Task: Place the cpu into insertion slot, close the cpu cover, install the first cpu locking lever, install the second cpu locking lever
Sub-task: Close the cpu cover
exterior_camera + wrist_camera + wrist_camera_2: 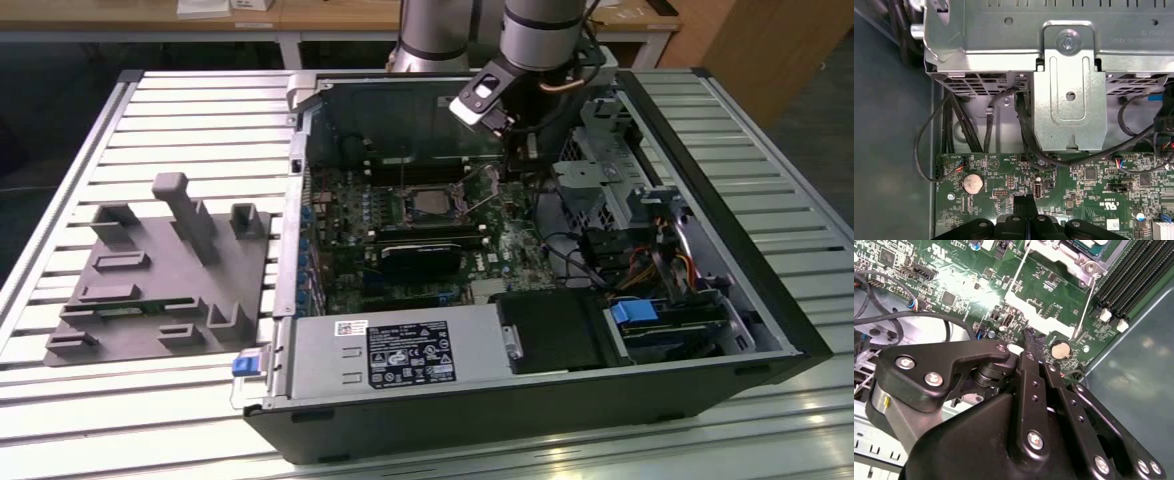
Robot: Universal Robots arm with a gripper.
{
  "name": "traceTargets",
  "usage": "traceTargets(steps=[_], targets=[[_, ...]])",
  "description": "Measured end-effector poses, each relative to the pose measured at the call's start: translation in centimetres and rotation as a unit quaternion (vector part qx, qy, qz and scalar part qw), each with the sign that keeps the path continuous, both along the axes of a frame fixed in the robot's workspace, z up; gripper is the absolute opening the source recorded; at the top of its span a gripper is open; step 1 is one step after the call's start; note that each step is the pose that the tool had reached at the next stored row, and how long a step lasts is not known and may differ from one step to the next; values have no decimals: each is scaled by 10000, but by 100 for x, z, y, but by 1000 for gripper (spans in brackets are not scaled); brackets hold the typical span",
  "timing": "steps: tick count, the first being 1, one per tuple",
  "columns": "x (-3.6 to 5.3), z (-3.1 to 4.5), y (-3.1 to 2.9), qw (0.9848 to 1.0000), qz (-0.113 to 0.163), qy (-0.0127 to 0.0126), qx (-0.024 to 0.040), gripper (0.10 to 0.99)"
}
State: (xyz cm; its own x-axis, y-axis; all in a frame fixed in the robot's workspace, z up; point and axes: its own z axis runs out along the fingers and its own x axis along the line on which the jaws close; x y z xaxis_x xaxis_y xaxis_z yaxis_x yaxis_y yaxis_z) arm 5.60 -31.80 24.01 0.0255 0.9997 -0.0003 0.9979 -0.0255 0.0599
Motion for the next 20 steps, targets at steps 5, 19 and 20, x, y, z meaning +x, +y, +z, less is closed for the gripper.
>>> traceTargets(steps=[5,19,20], targets=[[1,-8,0,10000,0,6,-1,102],[21,-17,0,9974,0,726,0,102],[20,-17,0,9974,-1,727,0,102]])
